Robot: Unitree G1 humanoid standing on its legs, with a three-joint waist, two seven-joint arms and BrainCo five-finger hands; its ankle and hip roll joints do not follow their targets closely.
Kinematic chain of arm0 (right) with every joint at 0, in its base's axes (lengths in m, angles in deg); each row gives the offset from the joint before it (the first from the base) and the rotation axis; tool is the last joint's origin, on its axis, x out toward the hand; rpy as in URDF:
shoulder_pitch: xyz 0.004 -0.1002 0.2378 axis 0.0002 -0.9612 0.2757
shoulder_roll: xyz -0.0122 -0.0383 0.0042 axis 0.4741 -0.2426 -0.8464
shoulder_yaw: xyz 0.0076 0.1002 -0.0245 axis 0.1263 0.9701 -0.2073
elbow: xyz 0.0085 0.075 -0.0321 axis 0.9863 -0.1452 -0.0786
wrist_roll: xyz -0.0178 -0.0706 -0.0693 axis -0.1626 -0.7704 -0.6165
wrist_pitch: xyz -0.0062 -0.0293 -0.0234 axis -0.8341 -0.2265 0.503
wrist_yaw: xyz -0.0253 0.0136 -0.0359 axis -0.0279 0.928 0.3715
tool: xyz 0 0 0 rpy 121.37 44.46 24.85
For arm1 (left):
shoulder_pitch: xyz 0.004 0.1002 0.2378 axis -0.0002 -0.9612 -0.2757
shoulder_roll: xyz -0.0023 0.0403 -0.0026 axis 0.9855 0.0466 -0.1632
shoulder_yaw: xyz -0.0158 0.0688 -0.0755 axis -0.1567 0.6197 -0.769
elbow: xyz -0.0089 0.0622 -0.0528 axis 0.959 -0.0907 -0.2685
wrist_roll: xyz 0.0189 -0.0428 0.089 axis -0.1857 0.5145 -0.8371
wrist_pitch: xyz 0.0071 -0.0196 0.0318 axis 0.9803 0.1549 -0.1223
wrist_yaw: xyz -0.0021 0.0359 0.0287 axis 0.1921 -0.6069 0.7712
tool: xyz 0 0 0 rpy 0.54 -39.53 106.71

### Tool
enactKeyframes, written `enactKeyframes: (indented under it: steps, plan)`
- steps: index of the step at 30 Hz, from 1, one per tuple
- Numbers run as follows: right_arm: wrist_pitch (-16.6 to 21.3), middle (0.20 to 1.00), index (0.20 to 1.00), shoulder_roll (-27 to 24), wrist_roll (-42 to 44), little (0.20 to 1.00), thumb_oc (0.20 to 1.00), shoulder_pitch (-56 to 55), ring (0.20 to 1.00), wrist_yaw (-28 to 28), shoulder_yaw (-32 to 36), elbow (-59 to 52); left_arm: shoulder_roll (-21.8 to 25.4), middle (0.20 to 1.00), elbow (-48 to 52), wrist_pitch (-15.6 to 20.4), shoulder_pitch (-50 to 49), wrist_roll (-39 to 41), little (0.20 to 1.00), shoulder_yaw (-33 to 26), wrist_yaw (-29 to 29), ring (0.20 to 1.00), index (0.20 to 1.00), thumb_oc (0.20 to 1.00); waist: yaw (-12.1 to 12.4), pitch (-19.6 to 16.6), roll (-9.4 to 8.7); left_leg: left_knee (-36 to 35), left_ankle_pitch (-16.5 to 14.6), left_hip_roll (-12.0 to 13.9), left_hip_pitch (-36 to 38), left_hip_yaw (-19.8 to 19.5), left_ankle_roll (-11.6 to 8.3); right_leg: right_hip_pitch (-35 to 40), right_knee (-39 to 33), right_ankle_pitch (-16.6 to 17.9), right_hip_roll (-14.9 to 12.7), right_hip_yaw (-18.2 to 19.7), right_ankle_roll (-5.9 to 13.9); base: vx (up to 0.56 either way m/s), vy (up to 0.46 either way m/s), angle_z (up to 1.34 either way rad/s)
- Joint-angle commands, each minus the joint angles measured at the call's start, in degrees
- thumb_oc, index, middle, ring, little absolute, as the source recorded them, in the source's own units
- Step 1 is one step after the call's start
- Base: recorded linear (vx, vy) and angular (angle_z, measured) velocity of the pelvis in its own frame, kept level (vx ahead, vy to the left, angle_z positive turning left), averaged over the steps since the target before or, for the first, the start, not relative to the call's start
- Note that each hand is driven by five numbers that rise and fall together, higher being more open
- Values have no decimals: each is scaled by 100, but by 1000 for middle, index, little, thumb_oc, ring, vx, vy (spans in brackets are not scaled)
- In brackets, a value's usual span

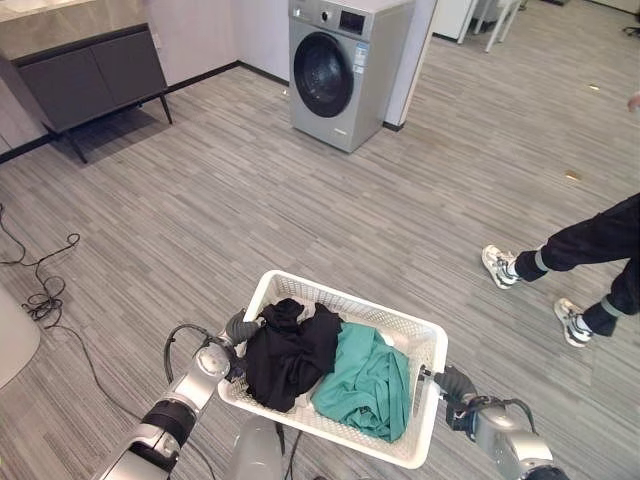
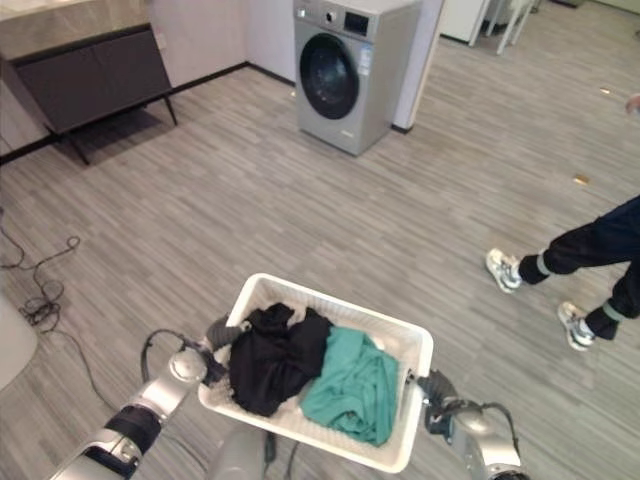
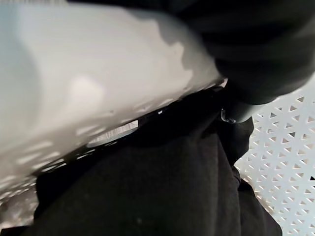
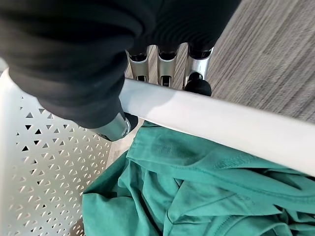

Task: Grab the laundry basket,head to the washer,open it,put in the laundry and shut it.

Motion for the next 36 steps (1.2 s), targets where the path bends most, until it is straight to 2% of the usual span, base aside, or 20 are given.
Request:
enactKeyframes:
  steps: [1,2,6,9,11,12,14,15,17,21,22,23,24,26,27,31,32,34,35,36]
  plan:
    - [611,200,200,-3,499,200,200,49,200,-586,96,-825,21,200,29,275,501,104,200,7,115,200,200,200,215,-299,265,-303,764,309,294,74,-108,-464,356,371,-239,363,609,572,92,-26]
    - [592,200,200,113,533,200,200,96,200,-618,-4,-754,37,200,99,296,390,169,200,-50,76,200,200,200,295,-383,282,-316,757,358,380,308,-45,-293,334,235,-221,405,630,439,79,-30]
    - [593,200,200,301,539,200,200,146,200,-651,-157,-653,93,200,164,310,207,186,200,-126,63,200,200,200,431,-511,210,49,752,283,467,212,97,-170,579,52,-299,552,634,438,110,-24]
    - [584,200,200,484,504,200,200,115,200,-718,-248,-635,205,200,255,313,53,190,200,-183,54,200,200,200,514,-599,-7,443,286,71,592,308,344,-217,1289,543,-561,573,935,460,160,-28]
    - [573,200,200,552,452,200,200,157,200,-785,-300,-599,251,200,289,308,15,164,200,-188,65,200,200,200,512,-648,-76,462,35,-55,791,369,534,-519,2192,1252,-715,614,1251,424,242,-4]
    - [561,200,200,580,422,200,200,252,200,-800,-335,-593,292,200,360,297,-7,166,200,-182,79,200,200,200,464,-578,-32,453,-153,-71,1015,385,676,-901,3158,1619,-816,575,1491,301,199,-6]
    - [572,200,200,609,412,200,200,288,200,-790,-317,-559,301,200,381,287,-16,163,200,-192,94,200,200,200,430,-526,10,457,-235,-64,1145,400,726,-1061,3495,1701,-897,469,1550,269,166,-3]
    - [566,200,200,656,364,200,200,308,200,-792,-269,-573,311,200,405,248,-29,162,200,-242,111,200,200,200,381,-444,152,391,-372,-11,1479,373,798,-1491,3982,1612,-1182,190,1472,272,155,6]
    - [577,200,200,659,373,200,200,297,200,-770,-217,-552,324,200,430,233,-15,164,200,-289,138,200,200,200,348,-424,219,309,-418,7,1637,322,790,-1723,3851,1463,-1378,3,1351,214,78,2]
    - [577,200,200,658,373,200,200,297,200,-770,-217,-552,324,200,430,233,-16,164,200,-289,138,200,200,200,346,-427,220,309,-417,9,1635,320,790,-1723,3849,1464,-1377,0,1350,120,7,32]
    - [572,200,200,602,416,200,200,228,200,-751,-74,-560,336,200,505,260,-65,166,200,-342,105,200,200,200,202,-369,323,189,-568,-53,1973,151,736,-2124,2935,1061,-1432,-37,1134,720,-177,11]
    - [589,200,200,496,457,200,200,144,200,-719,58,-458,295,200,440,294,-45,133,200,-396,86,200,200,200,47,-325,305,216,-841,-80,2202,-107,548,-2275,1048,1171,-1429,295,1149,857,-244,0]
    - [587,200,200,461,459,200,200,103,200,-707,108,-426,263,200,387,299,-13,109,200,-394,91,200,200,200,-11,-293,288,299,-985,-104,2254,-223,518,-2394,634,1318,-1468,553,1216,648,-298,41]
    - [546,200,200,421,459,200,200,-35,200,-724,222,-385,189,200,251,311,50,38,200,-386,126,200,200,200,-166,-270,250,470,-1209,-156,2397,-472,461,-2744,141,1655,-1644,1112,1346,522,-230,73]
    - [530,200,200,396,392,200,200,-117,200,-786,265,-354,139,200,74,304,74,-36,200,-394,172,200,200,200,-233,-258,238,655,-1376,-102,2583,-574,377,-2850,-89,1859,-1795,1051,1445,468,-221,47]
    - [525,200,200,348,291,200,200,-201,200,-811,327,-279,143,200,-47,332,34,-116,200,-357,175,200,200,200,-343,-440,144,761,-1451,146,3045,-797,162,-2736,163,2081,-1856,738,1547,505,-288,63]
    - [525,200,200,347,291,200,200,-202,200,-811,327,-278,141,200,-48,333,34,-116,200,-356,176,200,200,200,-352,-434,155,759,-1455,159,3056,-807,159,-2720,165,2073,-1849,722,1545,645,-485,88]
    - [490,200,200,230,207,200,200,-217,200,-884,265,-374,151,200,40,358,-73,-23,200,-381,131,200,200,200,-425,-660,141,1265,-861,678,3178,-900,-54,-2477,466,1963,-1435,689,1406,536,-450,81]
    - [490,200,200,226,207,200,200,-219,200,-884,262,-375,150,200,42,357,-77,-23,200,-384,130,200,200,200,-440,-663,160,1278,-875,703,3172,-915,-63,-2470,473,1951,-1417,667,1398,468,-540,32]
    - [509,200,200,188,244,200,200,-216,200,-848,222,-447,236,200,194,326,-250,102,200,-465,77,200,200,200,-402,-674,99,2550,124,1195,2683,-847,-16,-2181,636,1617,-1080,516,1043,409,-591,31]
